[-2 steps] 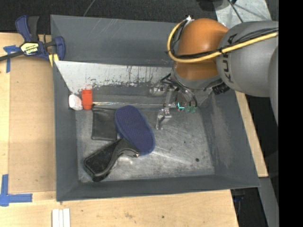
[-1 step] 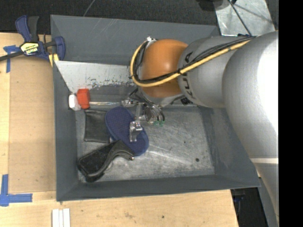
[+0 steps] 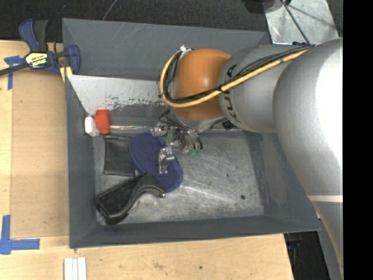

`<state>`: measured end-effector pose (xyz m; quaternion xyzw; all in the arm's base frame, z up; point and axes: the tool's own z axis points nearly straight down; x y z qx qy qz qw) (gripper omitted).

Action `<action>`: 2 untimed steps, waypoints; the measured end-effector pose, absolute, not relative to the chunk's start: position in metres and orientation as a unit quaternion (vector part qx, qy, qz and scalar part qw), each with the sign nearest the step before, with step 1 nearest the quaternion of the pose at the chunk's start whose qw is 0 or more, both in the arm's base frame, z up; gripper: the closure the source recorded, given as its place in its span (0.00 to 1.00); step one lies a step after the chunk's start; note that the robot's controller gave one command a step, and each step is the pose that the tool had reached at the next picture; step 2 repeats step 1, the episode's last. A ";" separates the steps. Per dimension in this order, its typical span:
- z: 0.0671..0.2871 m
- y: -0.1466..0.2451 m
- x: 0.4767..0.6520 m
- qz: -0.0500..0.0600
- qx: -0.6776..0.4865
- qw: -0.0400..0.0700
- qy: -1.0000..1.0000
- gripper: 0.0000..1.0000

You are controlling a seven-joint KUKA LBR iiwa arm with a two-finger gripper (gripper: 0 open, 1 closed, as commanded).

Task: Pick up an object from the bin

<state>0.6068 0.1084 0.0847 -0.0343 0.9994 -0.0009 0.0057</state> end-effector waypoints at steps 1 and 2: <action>0.268 0.117 0.609 0.001 -0.031 0.007 1.000 1.00; 0.268 0.117 0.609 0.001 -0.031 0.007 1.000 1.00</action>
Offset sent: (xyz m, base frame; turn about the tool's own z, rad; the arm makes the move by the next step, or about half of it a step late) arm -0.0004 0.0087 0.1771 0.0083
